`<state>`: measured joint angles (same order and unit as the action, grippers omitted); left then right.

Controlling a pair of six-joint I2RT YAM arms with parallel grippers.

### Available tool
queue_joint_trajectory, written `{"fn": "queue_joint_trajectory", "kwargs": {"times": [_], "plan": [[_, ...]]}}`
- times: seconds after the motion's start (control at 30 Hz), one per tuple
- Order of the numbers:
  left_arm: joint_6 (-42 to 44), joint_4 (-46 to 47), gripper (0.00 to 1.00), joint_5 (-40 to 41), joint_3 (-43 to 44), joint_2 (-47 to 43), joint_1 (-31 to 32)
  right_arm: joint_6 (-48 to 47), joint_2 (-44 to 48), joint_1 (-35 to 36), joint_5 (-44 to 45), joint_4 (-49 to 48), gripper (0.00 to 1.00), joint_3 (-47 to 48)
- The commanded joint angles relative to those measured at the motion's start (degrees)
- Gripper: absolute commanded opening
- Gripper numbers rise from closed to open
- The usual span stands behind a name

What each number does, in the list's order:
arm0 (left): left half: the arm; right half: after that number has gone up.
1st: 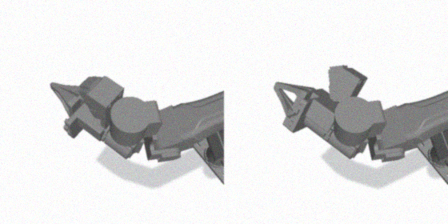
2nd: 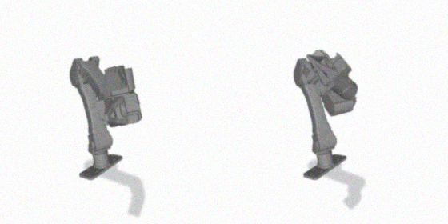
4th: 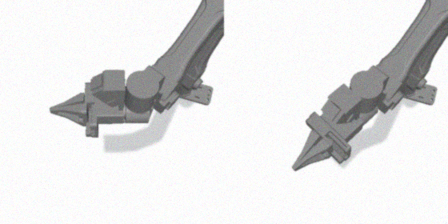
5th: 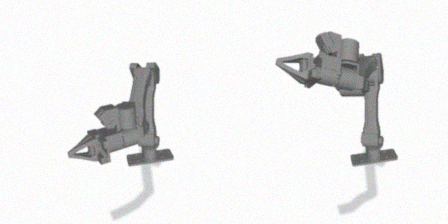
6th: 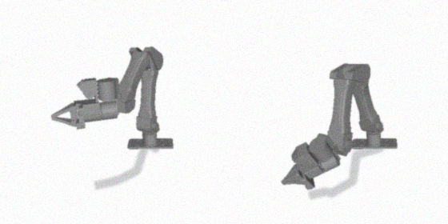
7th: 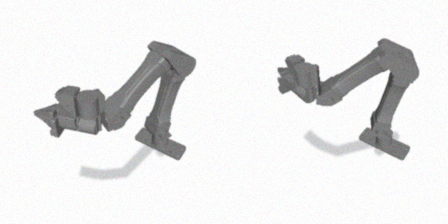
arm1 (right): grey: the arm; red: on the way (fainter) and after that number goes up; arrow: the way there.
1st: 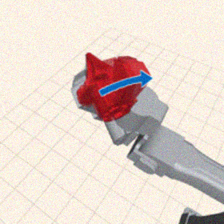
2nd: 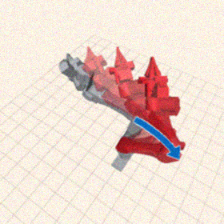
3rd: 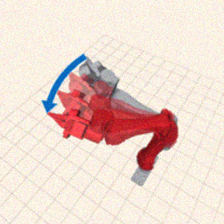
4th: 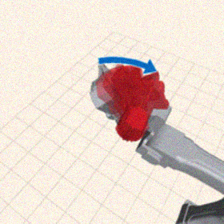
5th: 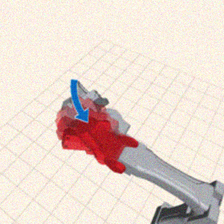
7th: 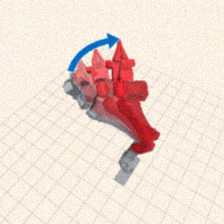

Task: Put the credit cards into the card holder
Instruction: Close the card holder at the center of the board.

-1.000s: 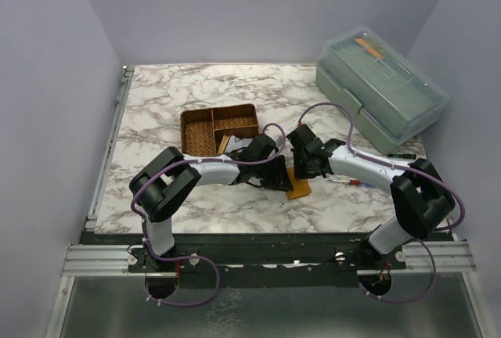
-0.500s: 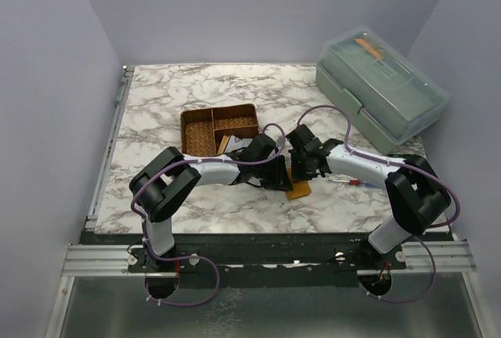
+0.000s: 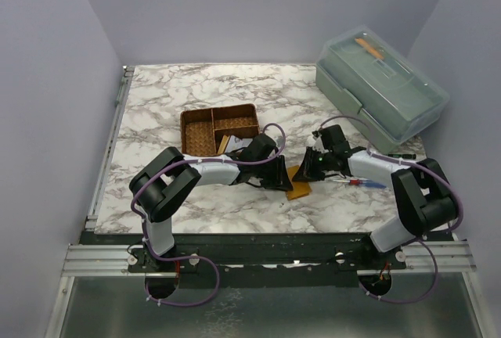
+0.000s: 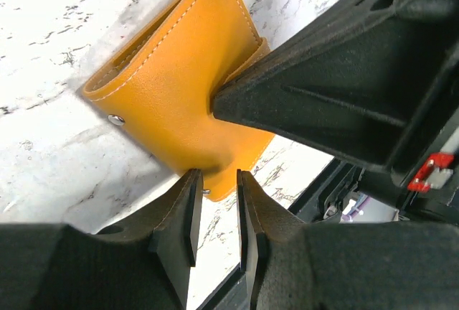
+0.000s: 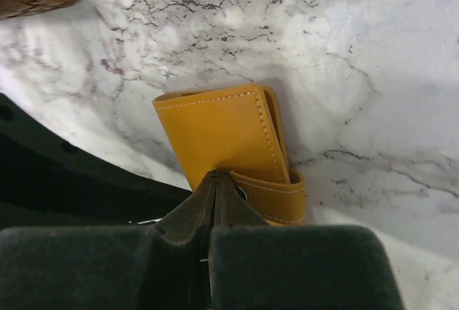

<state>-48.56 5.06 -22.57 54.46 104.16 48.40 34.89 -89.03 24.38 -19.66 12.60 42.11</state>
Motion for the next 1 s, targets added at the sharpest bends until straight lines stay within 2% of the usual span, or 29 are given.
{"fn": "queue_joint_trajectory", "kwargs": {"times": [0.0,0.1,0.27,0.43,0.57,0.67,0.8,0.97], "plan": [[0.7,0.6,0.31,-0.4,-1.1,-2.0,0.3,-0.6,-7.9,-4.6,-11.7,-11.2,0.0,-7.7],[0.8,0.4,0.31,-0.2,-1.3,-2.5,0.3,1.9,-11.5,-6.3,-16.7,-18.0,0.0,-10.8],[0.9,-0.1,0.31,0.2,-1.5,-3.7,0.3,7.6,-14.8,-7.6,-16.5,-21.9,0.0,-14.2],[1.3,-1.2,0.31,0.5,-1.0,-4.9,0.1,11.9,-13.8,-10.2,-18.9,-26.8,0.0,-18.0],[1.4,-1.8,0.31,0.5,-1.3,-5.9,-1.0,4.6,-6.2,-10.2,-15.4,-14.5,0.03,-10.5],[1.3,-1.8,0.32,0.7,-2.6,-7.3,-2.4,-2.3,0.6,-10.1,-11.7,-2.0,0.22,-3.6],[1.0,-1.4,0.33,0.5,-3.7,-8.5,-3.7,-7.1,5.0,-8.6,-8.5,7.6,0.43,1.9],[-0.6,1.1,0.33,-1.6,-3.5,-7.6,-3.8,-8.7,5.5,-2.4,1.8,14.7,0.49,5.4]]}}
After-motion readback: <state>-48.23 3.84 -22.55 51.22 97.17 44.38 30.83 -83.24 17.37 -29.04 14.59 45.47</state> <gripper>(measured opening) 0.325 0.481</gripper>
